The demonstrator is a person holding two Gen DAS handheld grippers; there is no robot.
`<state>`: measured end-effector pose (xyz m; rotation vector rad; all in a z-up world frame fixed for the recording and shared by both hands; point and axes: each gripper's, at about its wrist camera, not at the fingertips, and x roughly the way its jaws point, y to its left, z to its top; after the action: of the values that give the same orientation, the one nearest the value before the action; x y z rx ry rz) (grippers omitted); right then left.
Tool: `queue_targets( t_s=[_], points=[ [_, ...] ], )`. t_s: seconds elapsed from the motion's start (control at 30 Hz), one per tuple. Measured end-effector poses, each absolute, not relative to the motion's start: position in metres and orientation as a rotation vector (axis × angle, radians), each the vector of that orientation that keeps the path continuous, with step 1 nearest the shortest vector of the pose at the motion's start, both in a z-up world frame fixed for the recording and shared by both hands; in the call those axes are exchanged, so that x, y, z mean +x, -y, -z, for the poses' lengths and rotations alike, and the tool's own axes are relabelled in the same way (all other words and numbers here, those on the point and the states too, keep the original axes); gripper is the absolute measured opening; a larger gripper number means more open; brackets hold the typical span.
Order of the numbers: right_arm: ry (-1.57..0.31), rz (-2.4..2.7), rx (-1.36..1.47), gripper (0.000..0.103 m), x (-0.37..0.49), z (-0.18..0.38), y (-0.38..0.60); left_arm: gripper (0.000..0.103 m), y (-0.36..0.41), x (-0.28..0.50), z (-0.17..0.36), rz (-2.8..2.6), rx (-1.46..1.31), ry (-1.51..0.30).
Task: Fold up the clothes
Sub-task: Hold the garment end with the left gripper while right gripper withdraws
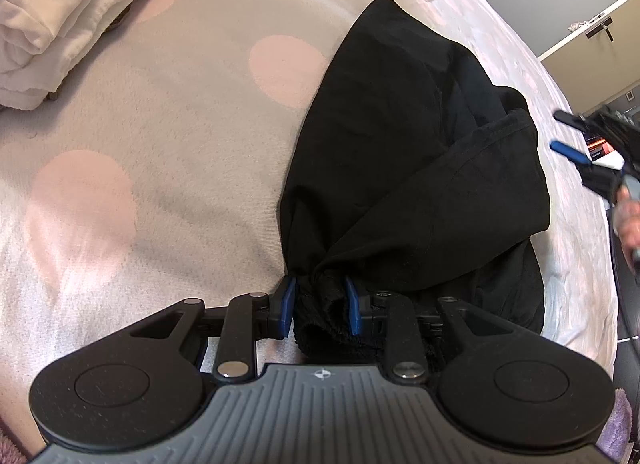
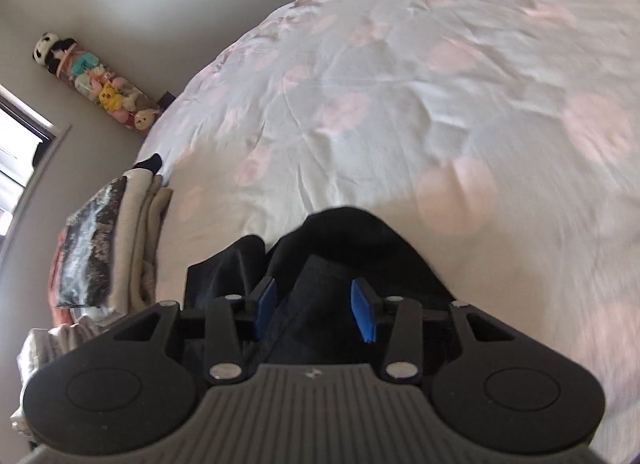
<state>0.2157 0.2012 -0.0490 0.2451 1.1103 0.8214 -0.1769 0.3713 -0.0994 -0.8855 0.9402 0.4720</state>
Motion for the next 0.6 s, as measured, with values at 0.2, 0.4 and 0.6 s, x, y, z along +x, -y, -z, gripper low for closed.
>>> queue_targets(
  t_s=[0.2, 0.4, 0.6],
  points=[
    [-1.127, -0.799, 0.114, 0.046, 0.230, 0.057, -0.235, 0.024, -0.372, -0.174, 0.100, -0.471, -0.890, -0.943],
    [-1.149, -0.820, 0.030, 0.007, 0.227, 0.065, -0.247, 0.024, -0.372, -0.173, 0.100, -0.473, -0.884, -0.947],
    [-1.084, -0.861, 0.012, 0.003, 0.222, 0.037, -0.252, 0.024, -0.372, -0.177, 0.100, -0.471, -0.882, -0.943]
  ],
)
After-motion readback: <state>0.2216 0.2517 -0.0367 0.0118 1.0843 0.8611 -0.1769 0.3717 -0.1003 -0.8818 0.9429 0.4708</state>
